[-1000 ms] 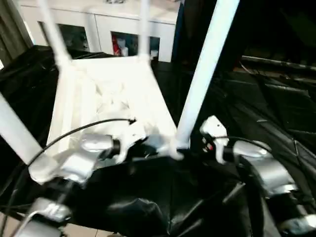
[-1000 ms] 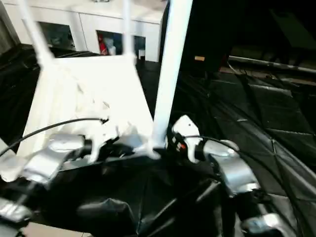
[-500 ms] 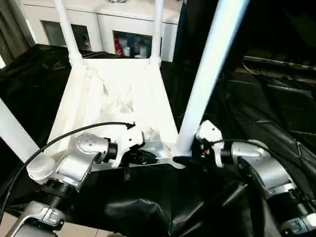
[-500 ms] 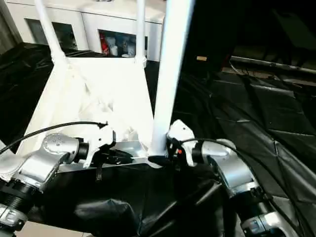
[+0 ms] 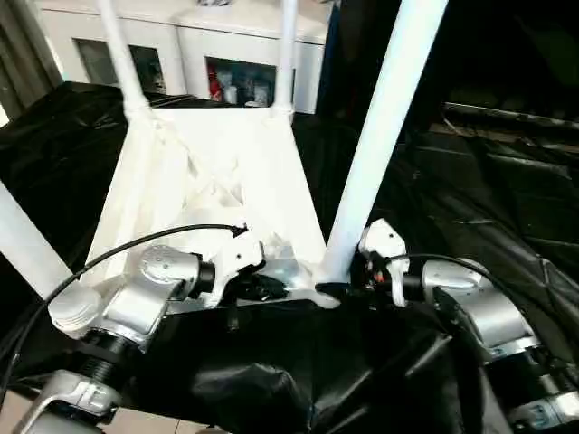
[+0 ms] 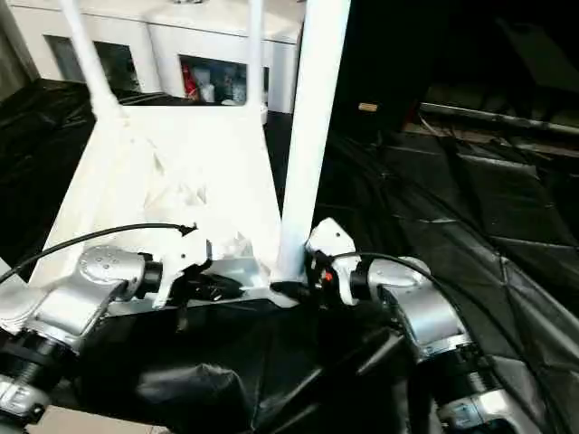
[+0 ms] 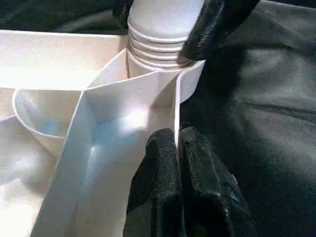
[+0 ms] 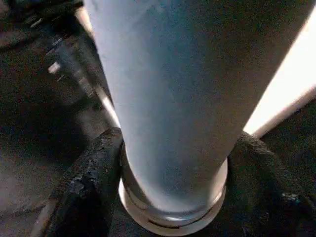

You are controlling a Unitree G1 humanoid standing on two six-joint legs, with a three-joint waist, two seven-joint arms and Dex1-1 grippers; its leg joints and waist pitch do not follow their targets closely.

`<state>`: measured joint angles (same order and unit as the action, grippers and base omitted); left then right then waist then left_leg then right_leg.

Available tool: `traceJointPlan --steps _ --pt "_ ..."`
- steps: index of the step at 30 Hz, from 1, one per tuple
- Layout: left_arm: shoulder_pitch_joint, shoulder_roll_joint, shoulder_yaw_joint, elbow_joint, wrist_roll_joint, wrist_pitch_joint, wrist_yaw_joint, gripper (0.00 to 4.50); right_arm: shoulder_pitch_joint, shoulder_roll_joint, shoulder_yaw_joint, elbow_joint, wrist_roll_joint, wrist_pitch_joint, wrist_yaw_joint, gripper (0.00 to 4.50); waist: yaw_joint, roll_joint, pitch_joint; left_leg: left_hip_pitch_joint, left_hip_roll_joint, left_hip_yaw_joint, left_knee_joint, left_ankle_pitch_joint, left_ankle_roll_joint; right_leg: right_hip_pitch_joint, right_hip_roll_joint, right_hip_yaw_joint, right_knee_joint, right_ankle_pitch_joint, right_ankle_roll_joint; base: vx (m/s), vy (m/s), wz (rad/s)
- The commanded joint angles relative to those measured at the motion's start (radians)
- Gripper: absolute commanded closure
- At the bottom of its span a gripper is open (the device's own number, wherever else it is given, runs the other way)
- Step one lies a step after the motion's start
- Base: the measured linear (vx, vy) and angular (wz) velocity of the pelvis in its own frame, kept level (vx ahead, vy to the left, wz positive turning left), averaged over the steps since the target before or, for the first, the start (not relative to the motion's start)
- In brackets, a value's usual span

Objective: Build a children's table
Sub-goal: Rotate leg to tighten

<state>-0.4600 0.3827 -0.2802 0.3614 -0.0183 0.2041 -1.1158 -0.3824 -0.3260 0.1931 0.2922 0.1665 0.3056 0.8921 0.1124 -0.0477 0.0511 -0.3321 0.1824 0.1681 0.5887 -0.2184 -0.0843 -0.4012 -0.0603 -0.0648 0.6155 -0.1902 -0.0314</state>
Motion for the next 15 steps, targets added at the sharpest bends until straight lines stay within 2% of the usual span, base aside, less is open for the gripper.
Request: traceJointPlan --steps 1,2,3,4,5,8,10,13,15 --pt "-0.017 -0.062 -0.022 0.038 0.025 0.027 0.093 4.5 0.003 0.062 -0.022 0.036 0.003 0.011 -0.133 1.82 0.0 0.005 -0.053 -0.006 0.046 -0.013 -0.074 -0.129 0.016 0.056 -0.092 0.057 -0.079 -0.247 -0.175 0.0 0.0 0.0" --pt "-0.03 -0.088 -0.02 0.056 0.042 0.039 0.149 4.5 -0.001 0.098 -0.036 0.067 -0.013 0.01 -0.213 1.82 -0.002 0.006 -0.052 -0.008 0.047 -0.014 -0.075 -0.13 0.01 0.056 -0.092 0.057 -0.079 -0.257 -0.169 0.0 0.0 0.0" --pt "-0.036 -0.099 -0.019 0.063 0.049 0.044 0.171 4.5 -0.004 0.112 -0.043 0.079 -0.02 0.011 -0.245 1.82 -0.002 0.005 -0.051 -0.006 0.045 -0.014 -0.076 -0.152 0.001 0.054 -0.092 0.056 -0.088 -0.308 -0.15 0.0 0.0 0.0" --pt "-0.037 -0.102 -0.019 0.065 0.051 0.045 0.179 4.5 -0.004 0.117 -0.045 0.083 -0.022 0.011 -0.256 1.82 -0.002 0.006 -0.053 -0.007 0.045 -0.016 -0.076 -0.152 -0.003 0.056 -0.094 0.056 -0.084 -0.315 -0.145 0.0 0.0 0.0" --pt "-0.052 -0.132 -0.013 0.083 0.064 0.06 0.237 4.5 -0.014 0.154 -0.063 0.117 -0.034 0.012 -0.34 1.82 -0.004 0.007 -0.051 -0.006 0.045 -0.015 -0.078 -0.157 -0.002 0.05 -0.091 0.057 -0.089 -0.317 -0.138 0.0 0.0 0.0" --pt "-0.091 -0.222 -0.001 0.127 0.078 0.103 0.371 4.5 -0.047 0.248 -0.113 0.208 -0.067 0.036 -0.567 1.83 -0.009 0.008 -0.051 -0.007 0.043 -0.016 -0.08 -0.167 -0.01 0.049 -0.089 0.056 -0.089 -0.328 -0.134 0.0 0.0 0.0" --pt "-0.106 -0.261 -0.001 0.143 0.084 0.112 0.418 4.5 -0.059 0.28 -0.11 0.232 -0.086 0.037 -0.62 1.83 -0.011 0.007 -0.051 -0.005 0.042 -0.017 -0.08 -0.175 -0.017 0.047 -0.09 0.055 -0.092 -0.344 -0.128 0.0 0.0 0.0" --pt "-0.122 -0.304 -0.006 0.162 0.096 0.108 0.446 4.5 -0.068 0.32 -0.081 0.24 -0.109 0.015 -0.624 1.83 -0.008 0.007 -0.055 -0.008 0.042 -0.014 -0.077 -0.141 0.002 0.05 -0.088 0.058 -0.083 -0.237 -0.138 0.0 0.0 0.0" --pt "-0.125 -0.311 -0.006 0.165 0.094 0.102 0.448 4.5 -0.071 0.323 -0.074 0.243 -0.121 0.002 -0.634 1.83 -0.006 0.006 -0.057 -0.01 0.041 -0.013 -0.076 -0.128 0.011 0.054 -0.089 0.058 -0.081 -0.211 -0.143 0.0 0.0 0.0"
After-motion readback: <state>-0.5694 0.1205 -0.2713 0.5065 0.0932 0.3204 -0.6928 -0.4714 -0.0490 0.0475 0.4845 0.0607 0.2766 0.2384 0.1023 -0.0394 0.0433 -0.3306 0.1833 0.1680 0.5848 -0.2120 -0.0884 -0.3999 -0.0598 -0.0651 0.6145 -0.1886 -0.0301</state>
